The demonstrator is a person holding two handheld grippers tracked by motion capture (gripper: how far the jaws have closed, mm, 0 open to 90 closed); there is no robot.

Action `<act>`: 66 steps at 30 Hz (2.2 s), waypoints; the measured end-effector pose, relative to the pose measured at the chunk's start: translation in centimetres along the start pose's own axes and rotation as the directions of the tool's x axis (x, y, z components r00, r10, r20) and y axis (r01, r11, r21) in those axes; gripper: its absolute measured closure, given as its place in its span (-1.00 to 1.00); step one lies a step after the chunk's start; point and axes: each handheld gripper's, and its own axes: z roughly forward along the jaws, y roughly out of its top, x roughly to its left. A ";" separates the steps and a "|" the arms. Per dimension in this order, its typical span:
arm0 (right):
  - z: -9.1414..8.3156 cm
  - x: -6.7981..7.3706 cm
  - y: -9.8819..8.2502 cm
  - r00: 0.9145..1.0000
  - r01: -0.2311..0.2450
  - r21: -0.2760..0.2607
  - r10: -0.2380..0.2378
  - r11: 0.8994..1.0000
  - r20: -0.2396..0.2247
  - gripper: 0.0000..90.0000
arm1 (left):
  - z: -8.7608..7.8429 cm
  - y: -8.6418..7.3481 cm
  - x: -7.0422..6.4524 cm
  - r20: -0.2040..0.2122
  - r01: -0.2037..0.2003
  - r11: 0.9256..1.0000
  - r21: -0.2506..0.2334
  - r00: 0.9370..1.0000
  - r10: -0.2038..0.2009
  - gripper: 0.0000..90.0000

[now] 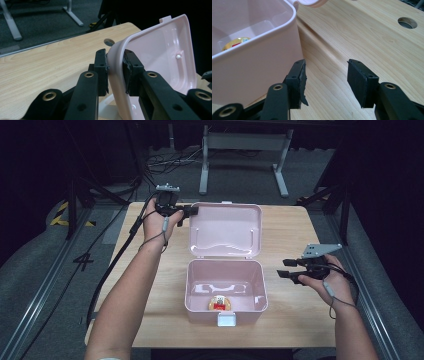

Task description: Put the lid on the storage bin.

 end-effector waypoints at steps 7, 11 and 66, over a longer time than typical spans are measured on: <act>-0.1 0.2 0.1 1.000 -0.015 0.002 0.015 1.000 -0.009 0.16 | -1.5 0.1 -1.2 0.008 -0.040 0.999 -0.036 0.999 0.040 0.70; -0.1 0.3 0.2 1.000 -0.016 0.004 0.016 1.000 -0.011 0.17 | -2.6 0.1 -1.8 0.024 -0.064 0.997 -0.053 0.998 0.065 0.70; -2.9 4.8 3.4 0.978 -0.043 -0.107 0.020 0.993 -0.207 0.68 | -10.6 -6.6 -8.9 0.097 -0.288 0.951 -0.109 0.949 0.299 0.32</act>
